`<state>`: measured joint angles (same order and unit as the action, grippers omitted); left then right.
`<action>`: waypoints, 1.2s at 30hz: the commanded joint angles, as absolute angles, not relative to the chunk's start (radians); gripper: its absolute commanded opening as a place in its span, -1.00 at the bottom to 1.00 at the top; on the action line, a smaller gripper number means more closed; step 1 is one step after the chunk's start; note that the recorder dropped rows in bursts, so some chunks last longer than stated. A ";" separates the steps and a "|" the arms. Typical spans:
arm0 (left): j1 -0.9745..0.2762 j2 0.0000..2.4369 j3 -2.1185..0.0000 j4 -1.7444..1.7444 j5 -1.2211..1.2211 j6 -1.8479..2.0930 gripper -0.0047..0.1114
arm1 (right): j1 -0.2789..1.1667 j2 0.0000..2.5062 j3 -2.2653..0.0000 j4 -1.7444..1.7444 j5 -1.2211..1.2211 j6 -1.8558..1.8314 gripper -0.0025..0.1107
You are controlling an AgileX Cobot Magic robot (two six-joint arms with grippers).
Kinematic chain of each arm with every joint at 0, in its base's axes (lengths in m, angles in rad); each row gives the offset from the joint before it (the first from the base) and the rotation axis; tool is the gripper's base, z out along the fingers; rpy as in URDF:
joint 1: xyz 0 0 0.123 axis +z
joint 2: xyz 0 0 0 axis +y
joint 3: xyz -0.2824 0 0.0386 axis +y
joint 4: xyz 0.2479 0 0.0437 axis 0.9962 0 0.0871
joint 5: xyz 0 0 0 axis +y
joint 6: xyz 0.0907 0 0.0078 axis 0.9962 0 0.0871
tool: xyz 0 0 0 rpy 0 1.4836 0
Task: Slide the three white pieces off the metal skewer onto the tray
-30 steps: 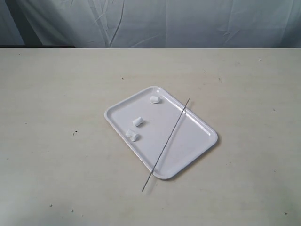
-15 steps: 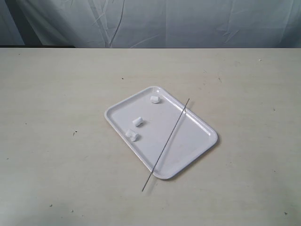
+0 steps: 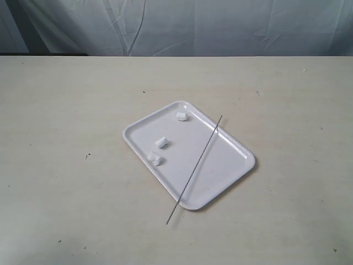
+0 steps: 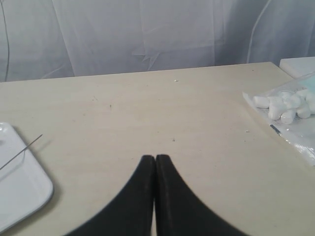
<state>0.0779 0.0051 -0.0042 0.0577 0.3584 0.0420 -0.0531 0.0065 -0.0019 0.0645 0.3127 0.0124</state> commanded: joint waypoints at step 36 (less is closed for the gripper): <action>0.078 0.000 0.000 0.064 0.344 0.037 -0.92 | -0.060 0.000 0.000 -0.148 0.304 0.027 -0.96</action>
